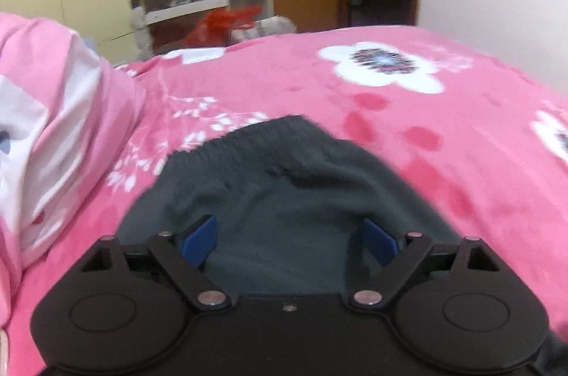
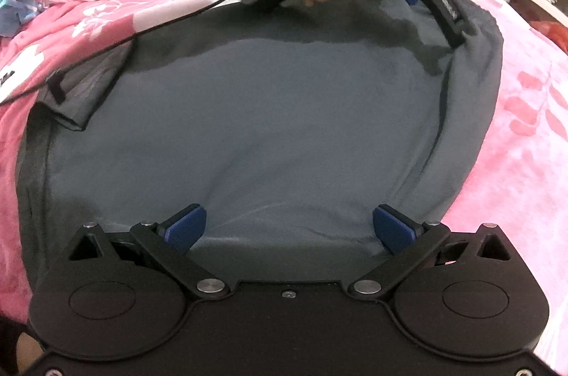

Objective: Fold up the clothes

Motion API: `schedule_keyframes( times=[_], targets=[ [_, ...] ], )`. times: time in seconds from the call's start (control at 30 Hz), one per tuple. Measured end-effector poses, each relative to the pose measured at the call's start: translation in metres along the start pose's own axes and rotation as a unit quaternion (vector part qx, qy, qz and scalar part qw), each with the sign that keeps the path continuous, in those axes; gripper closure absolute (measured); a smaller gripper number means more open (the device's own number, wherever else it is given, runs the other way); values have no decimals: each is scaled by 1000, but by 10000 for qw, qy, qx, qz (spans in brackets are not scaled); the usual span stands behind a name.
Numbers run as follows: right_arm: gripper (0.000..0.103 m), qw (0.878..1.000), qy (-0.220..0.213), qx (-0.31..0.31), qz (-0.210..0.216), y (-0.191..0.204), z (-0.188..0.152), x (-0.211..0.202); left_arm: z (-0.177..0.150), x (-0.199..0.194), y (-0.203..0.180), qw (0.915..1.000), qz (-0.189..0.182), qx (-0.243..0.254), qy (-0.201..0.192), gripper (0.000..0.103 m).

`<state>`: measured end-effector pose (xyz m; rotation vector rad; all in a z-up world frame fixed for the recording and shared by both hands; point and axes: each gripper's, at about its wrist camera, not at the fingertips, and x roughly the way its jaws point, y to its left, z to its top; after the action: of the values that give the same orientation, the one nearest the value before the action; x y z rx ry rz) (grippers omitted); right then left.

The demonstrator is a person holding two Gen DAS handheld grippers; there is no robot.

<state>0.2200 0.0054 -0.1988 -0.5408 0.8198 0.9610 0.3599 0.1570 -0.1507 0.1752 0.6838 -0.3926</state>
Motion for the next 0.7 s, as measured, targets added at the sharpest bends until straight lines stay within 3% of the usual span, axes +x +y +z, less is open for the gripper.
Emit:
schedule_keyframes(
  times=[0.07,0.13,0.33,0.47,0.6,0.7],
  targets=[
    [0,10000,3,-1,-9,1,0,0,-10,-8,-11,9994,-212,198,202,15],
    [0,10000,5,-7,-22,1,0,0,-34,-14,-29,9938,-198,784,758,15],
    [0,10000,13,-17,-91,5,0,0,-77,-63,-5,9940,308,265,1019,14],
    [0,9998,59,-8,-182,8,2,0,-121,-128,5,9835,654,497,1614,13],
    [0,9996,118,36,-268,12,5,-1,-168,-197,8,9621,1079,625,2424,13],
    [0,9994,144,62,-313,13,5,-2,-182,-233,8,9504,1470,447,2704,13]
  ],
)
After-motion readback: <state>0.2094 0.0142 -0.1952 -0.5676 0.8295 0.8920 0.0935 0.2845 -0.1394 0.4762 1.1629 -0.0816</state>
